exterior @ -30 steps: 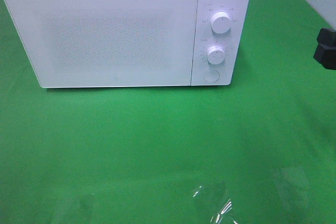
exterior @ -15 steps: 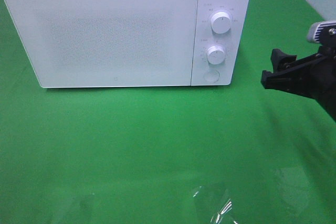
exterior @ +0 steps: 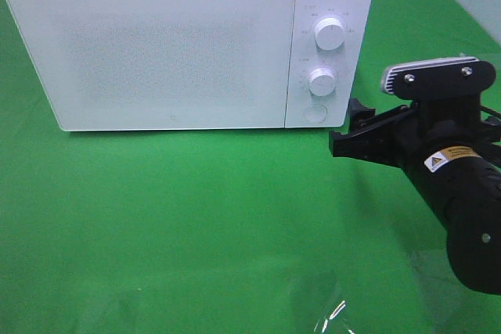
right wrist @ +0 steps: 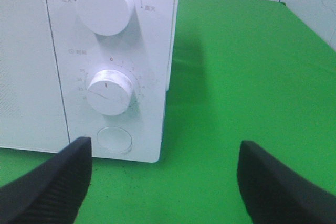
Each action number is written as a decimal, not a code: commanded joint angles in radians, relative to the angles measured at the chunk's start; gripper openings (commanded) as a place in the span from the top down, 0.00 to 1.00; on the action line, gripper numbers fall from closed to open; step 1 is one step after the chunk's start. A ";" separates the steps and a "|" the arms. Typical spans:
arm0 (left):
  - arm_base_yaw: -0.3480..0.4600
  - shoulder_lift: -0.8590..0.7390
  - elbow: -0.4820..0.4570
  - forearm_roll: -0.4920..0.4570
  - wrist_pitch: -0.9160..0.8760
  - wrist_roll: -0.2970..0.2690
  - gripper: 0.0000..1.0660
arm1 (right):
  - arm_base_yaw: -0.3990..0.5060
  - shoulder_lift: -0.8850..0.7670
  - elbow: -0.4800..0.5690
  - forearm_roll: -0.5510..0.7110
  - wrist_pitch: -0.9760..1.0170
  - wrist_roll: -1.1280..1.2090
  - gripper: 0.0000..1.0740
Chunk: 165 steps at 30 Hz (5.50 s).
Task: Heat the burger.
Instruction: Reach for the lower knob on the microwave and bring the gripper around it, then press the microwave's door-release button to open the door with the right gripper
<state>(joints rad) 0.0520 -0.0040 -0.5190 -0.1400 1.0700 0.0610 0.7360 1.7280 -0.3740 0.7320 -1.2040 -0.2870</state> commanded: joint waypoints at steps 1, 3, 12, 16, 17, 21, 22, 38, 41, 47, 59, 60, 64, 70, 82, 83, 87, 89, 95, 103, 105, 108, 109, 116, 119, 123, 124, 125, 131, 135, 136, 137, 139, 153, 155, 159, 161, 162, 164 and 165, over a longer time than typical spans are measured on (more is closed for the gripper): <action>0.001 -0.015 0.003 -0.006 -0.001 0.002 0.09 | 0.003 0.026 -0.038 -0.005 -0.099 0.005 0.31; 0.001 -0.012 0.003 -0.006 -0.001 0.002 0.09 | 0.003 0.050 -0.061 -0.010 -0.104 0.018 0.31; 0.001 -0.011 0.003 -0.006 -0.001 0.002 0.09 | 0.003 0.138 -0.148 -0.049 -0.129 0.022 0.31; 0.001 -0.011 0.003 -0.006 -0.001 0.002 0.09 | 0.003 0.183 -0.198 -0.050 -0.152 0.022 0.31; 0.001 -0.011 0.003 -0.006 -0.001 0.002 0.09 | 0.003 0.183 -0.198 -0.050 -0.152 0.022 0.31; 0.001 -0.011 0.003 -0.006 -0.001 0.002 0.09 | 0.000 0.201 -0.228 -0.050 -0.151 0.022 0.31; 0.001 -0.011 0.003 -0.006 -0.001 0.002 0.09 | -0.001 0.215 -0.252 -0.050 -0.151 0.021 0.31; 0.001 -0.006 0.003 -0.006 -0.001 0.002 0.09 | -0.036 0.344 -0.430 -0.045 -0.113 0.022 0.31; 0.001 -0.006 0.003 -0.006 -0.001 0.002 0.09 | -0.048 0.369 -0.451 -0.045 -0.090 0.022 0.31; 0.001 -0.005 0.003 -0.006 -0.001 0.002 0.09 | -0.059 0.386 -0.457 -0.046 -0.091 0.026 0.31; 0.001 -0.005 0.003 -0.006 -0.001 0.002 0.09 | -0.070 0.400 -0.471 -0.045 -0.090 0.026 0.37; 0.001 -0.005 0.003 -0.006 -0.001 0.002 0.09 | -0.070 0.410 -0.483 -0.046 -0.086 0.026 0.39; 0.001 -0.005 0.003 -0.006 -0.001 0.002 0.09 | -0.070 0.411 -0.484 -0.048 -0.091 0.025 0.48; 0.001 -0.005 0.003 -0.006 -0.001 0.002 0.09 | -0.070 0.411 -0.484 -0.049 -0.150 0.025 0.78; 0.001 -0.005 0.003 -0.006 -0.001 0.002 0.09 | -0.070 0.406 -0.484 -0.091 -0.194 0.064 0.90; 0.001 -0.005 0.003 -0.006 -0.001 0.002 0.09 | -0.070 0.406 -0.484 -0.091 -0.194 0.064 0.90; 0.001 -0.005 0.003 -0.006 -0.001 0.002 0.09 | -0.070 0.396 -0.484 -0.163 -0.205 0.276 0.90; 0.001 -0.005 0.003 -0.006 -0.001 0.002 0.09 | -0.070 0.396 -0.484 -0.173 -0.199 0.420 0.90; 0.001 -0.005 0.003 -0.006 -0.001 0.002 0.09 | -0.069 0.400 -0.484 -0.202 -0.162 0.897 0.90; 0.001 -0.005 0.003 -0.006 -0.001 0.002 0.09 | -0.069 0.403 -0.484 -0.232 -0.166 1.531 0.90; 0.001 -0.005 0.003 -0.006 -0.001 0.002 0.09 | -0.069 0.403 -0.484 -0.239 -0.166 1.642 0.90; 0.001 -0.005 0.003 -0.006 -0.001 0.002 0.09 | -0.069 0.403 -0.484 -0.239 -0.169 1.765 0.90; 0.001 -0.005 0.003 -0.006 -0.001 0.002 0.09 | -0.069 0.403 -0.484 -0.239 -0.169 1.765 0.90; 0.001 -0.005 0.003 -0.006 -0.001 0.002 0.09 | -0.070 0.403 -0.484 -0.245 -0.195 1.851 0.90; 0.001 -0.005 0.003 -0.006 -0.001 0.002 0.09 | -0.070 0.403 -0.484 -0.245 -0.196 1.839 0.90; 0.001 -0.005 0.003 -0.006 -0.001 0.002 0.09 | -0.070 0.403 -0.484 -0.229 -0.206 1.782 0.89; 0.001 -0.005 0.003 -0.006 -0.001 0.002 0.09 | -0.070 0.403 -0.484 -0.229 -0.206 1.782 0.89; 0.001 -0.005 0.003 -0.006 -0.001 0.002 0.09 | -0.070 0.403 -0.484 -0.228 -0.210 1.767 0.89; 0.001 -0.005 0.003 -0.006 -0.001 0.002 0.09 | -0.070 0.403 -0.482 -0.174 -0.230 1.674 0.84; 0.001 -0.005 0.003 -0.006 -0.001 0.002 0.09 | -0.069 0.400 -0.482 -0.114 -0.230 1.642 0.73; 0.001 -0.005 0.003 -0.006 -0.001 0.002 0.09 | -0.069 0.400 -0.482 -0.114 -0.230 1.642 0.73; 0.001 -0.005 0.003 -0.006 -0.001 0.002 0.09 | -0.069 0.392 -0.478 -0.079 -0.230 1.627 0.64; 0.001 -0.005 0.003 -0.006 -0.001 0.002 0.09 | -0.069 0.379 -0.468 -0.052 -0.227 1.619 0.55; 0.001 -0.006 0.003 -0.005 -0.001 0.002 0.09 | -0.044 0.291 -0.332 -0.081 -0.112 1.530 0.37; 0.001 -0.006 0.003 -0.005 -0.001 0.002 0.09 | -0.044 0.272 -0.307 -0.114 -0.076 1.524 0.37; 0.001 -0.006 0.003 -0.005 -0.001 0.002 0.09 | -0.047 0.216 -0.256 -0.247 0.058 1.456 0.37; 0.001 -0.006 0.003 -0.005 -0.001 0.002 0.09 | -0.047 0.192 -0.246 -0.284 0.103 1.418 0.37; 0.001 -0.006 0.003 -0.005 -0.001 0.002 0.09 | -0.047 0.192 -0.246 -0.284 0.103 1.418 0.37; 0.001 -0.006 0.003 -0.005 -0.001 0.002 0.09 | -0.047 0.153 -0.238 -0.317 0.183 1.334 0.37; 0.001 -0.006 0.003 -0.005 -0.001 0.002 0.09 | -0.047 0.153 -0.238 -0.317 0.183 1.334 0.37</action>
<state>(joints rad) 0.0520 -0.0040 -0.5190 -0.1400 1.0700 0.0610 0.6890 1.8970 -0.6150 0.4420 -1.0360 1.0830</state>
